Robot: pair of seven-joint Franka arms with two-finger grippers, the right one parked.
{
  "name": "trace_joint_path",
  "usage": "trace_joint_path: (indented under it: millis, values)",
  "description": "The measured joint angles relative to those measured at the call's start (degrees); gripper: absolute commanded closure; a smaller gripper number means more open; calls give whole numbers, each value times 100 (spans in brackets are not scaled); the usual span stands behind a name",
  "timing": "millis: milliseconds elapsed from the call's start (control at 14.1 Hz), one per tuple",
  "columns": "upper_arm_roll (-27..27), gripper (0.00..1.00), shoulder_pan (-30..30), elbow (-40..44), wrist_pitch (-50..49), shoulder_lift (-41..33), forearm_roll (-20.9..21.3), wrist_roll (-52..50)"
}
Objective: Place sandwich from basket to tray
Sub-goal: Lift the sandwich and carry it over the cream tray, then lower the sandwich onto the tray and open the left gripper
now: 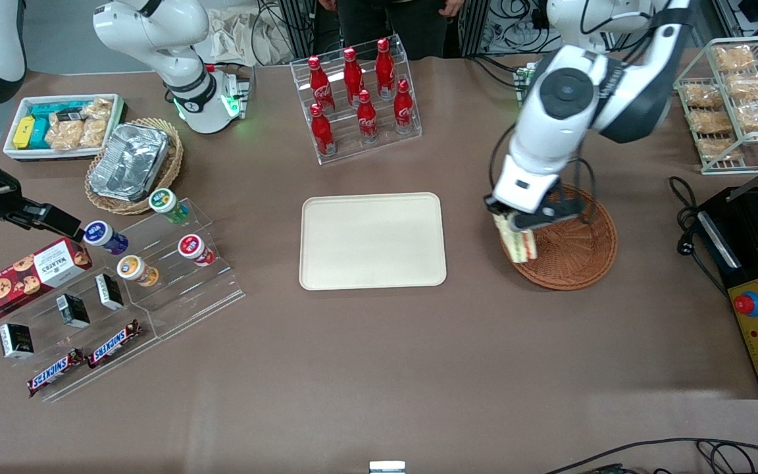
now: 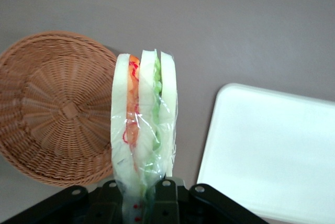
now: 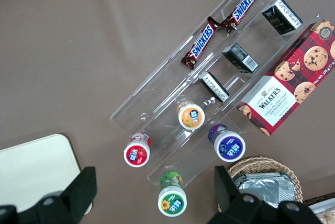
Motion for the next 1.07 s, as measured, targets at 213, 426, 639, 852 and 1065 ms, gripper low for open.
trace_joint_path:
  millis: [213,426,639,852,1065]
  values:
    - [-26,100,-536,-30,259,237,38,40]
    - [-28,100,-917,-152,838,677,52,-25]
    - [3,100,-1279,-375,1706,1198,173,-314]
    - [73,100,-1584,-423,2282,1775,920,-1070]
    - [139,100,-1633,-423,2716,2258,1498,-1568]
